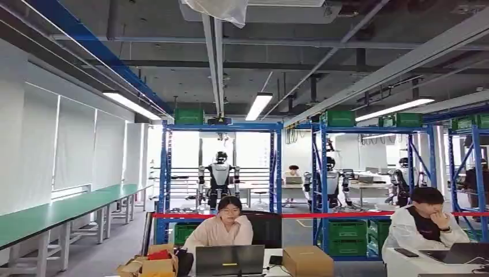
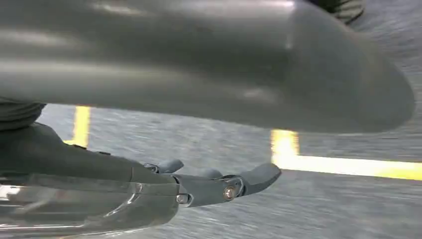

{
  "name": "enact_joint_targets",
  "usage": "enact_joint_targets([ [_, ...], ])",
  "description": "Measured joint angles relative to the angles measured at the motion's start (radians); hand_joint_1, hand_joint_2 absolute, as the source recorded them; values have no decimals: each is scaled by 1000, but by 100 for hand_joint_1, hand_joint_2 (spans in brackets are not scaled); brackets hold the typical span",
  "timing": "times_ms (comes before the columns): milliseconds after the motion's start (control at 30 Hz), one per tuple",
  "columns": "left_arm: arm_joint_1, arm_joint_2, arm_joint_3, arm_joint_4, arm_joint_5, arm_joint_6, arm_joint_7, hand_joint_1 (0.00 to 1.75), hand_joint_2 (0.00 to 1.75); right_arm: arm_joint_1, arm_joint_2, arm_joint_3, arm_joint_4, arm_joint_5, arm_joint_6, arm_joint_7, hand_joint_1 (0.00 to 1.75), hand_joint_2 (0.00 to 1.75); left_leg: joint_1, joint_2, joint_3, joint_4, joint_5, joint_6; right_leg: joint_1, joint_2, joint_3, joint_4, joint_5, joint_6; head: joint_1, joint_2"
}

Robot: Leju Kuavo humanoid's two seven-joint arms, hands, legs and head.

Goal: Take the parts from the cabinet and place them on the table.

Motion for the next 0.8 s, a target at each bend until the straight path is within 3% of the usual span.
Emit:
enact_joint_targets([
  [33, 0, 0, 0, 0, 0, 0, 0, 0, 0, -1, 0, -8, 2, -4, 0, 14, 0, 175, 0, 0, 2, 43, 6, -1, 0, 0, -23, 9, 10, 1, 0, 0],
  [67, 0, 0, 0, 0, 0, 0, -1, 0, 0, -2, 0, -18, 3, -6, -5, 27, 0, 175, 1, 0, 23, 42, 41, -2, 0, 0, -46, 20, 18, 2, 0, 0],
  [133, -2, 0, 0, 0, -2, 0, -2, 0, 0, -6, 1, -34, 8, -10, -9, 47, 0, 175, 3, 0, 116, -69, 114, -3, -1, 1, -91, 45, 32, 8, 0, 0],
  [200, -8, 0, 0, 0, -3, 0, -3, 0, 0, -9, 2, -49, 10, -14, -8, 60, 0, 175, 3, -1, 248, -244, 99, 2, 4, 3, -119, 70, 41, 16, 0, 0],
  [233, -11, 0, 0, 0, -3, 0, -4, 0, 0, -10, 3, -54, 10, -14, -7, 68, 0, 175, 3, -2, 274, -304, 72, 13, 5, 2, -127, 79, 47, 22, 0, 0],
  [267, -12, 0, 0, 0, -4, 0, -5, 0, 0, -12, 3, -60, 11, -15, -6, 75, 0, 175, 1, -2, 267, -305, 70, 16, 5, 1, -134, 82, 58, 27, 0, 0],
  [333, -10, -1, 0, 0, -6, 0, -6, 0, 0, -11, 2, -74, 14, -15, -5, 95, 0, 175, 0, -1, 249, -298, 86, 33, 4, 3, -143, 81, 79, 41, 0, 0],
  [367, -10, -4, 0, 0, -8, 0, -7, 0, 0, -14, 1, -80, 16, -15, -5, 101, 0, 175, 4, 6, 238, -298, 97, 42, -1, 9, -152, 90, 57, 47, -1, 0],
  [400, -11, -3, 0, 0, -9, 0, -8, 0, 0, -13, 3, -85, 17, -15, -3, 109, 0, 175, 4, 6, 224, -299, 109, 50, -2, 10, -159, 121, -3, 54, -1, 1],
  [467, -11, -4, 0, 0, -11, -2, -8, 0, 0, -12, 5, -93, 18, -11, -3, 122, 0, 175, 3, 5, 197, -299, 129, 55, -6, 10, -190, 248, -111, 64, -1, 0],
  [500, -11, -4, 0, 0, -12, -3, -9, 0, 0, -13, 5, -96, 18, -11, -4, 125, 0, 175, 3, 6, 182, -298, 140, 54, -7, 10, -207, 325, -142, 68, -1, 1],
  [533, -11, -4, 0, 0, -12, -3, -9, 0, 0, -13, 6, -98, 19, -11, -3, 128, 0, 175, 3, 8, 167, -297, 150, 53, -9, 9, -214, 381, -137, 70, -1, 0],
  [567, -11, -4, 0, 0, -12, -3, -9, 0, 0, -12, 7, -100, 19, -11, -3, 130, 0, 175, 3, 9, 154, -296, 160, 52, -10, 10, -201, 394, -101, 72, -1, 0],
  [600, -12, -4, 0, 0, -12, -3, -9, 0, 0, -12, 7, -103, 19, -12, -3, 133, 0, 175, 2, 10, 143, -295, 169, 50, -10, 10, -169, 362, -62, 71, -1, 0],
  [633, -12, -4, 0, 0, -11, -2, -8, 0, 0, -13, 8, -106, 19, -11, -3, 138, 0, 175, 2, 10, 133, -295, 177, 47, -10, 10, -113, 285, -30, 65, -1, 0],
  [667, -12, -4, 0, 0, -9, 0, -8, 0, 0, -14, 8, -109, 19, -10, -3, 140, 0, 175, 2, 10, 128, -294, 184, 46, -9, 10, -45, 188, -20, 58, -1, 0],
  [700, -12, -5, 0, 0, -7, 1, -5, 0, 0, -16, 8, -113, 18, -10, -3, 143, 0, 175, 1, 10, 125, -294, 189, 42, -6, 10, 23, 91, -35, 49, -1, 0],
  [733, -13, -5, 0, 0, -2, 3, 2, 0, 175, -18, 8, -116, 18, -8, -3, 148, 0, 175, -5, 10, 121, -289, 192, 38, 0, 9, 67, 14, -39, 42, -1, 0],
  [800, -14, -5, 0, 0, 0, 11, 9, 0, 175, -20, 8, -121, 19, -4, -3, 159, 0, 175, -5, 11, 112, -288, 205, 26, 0, 9, 66, 4, -50, 35, -1, 0],
])
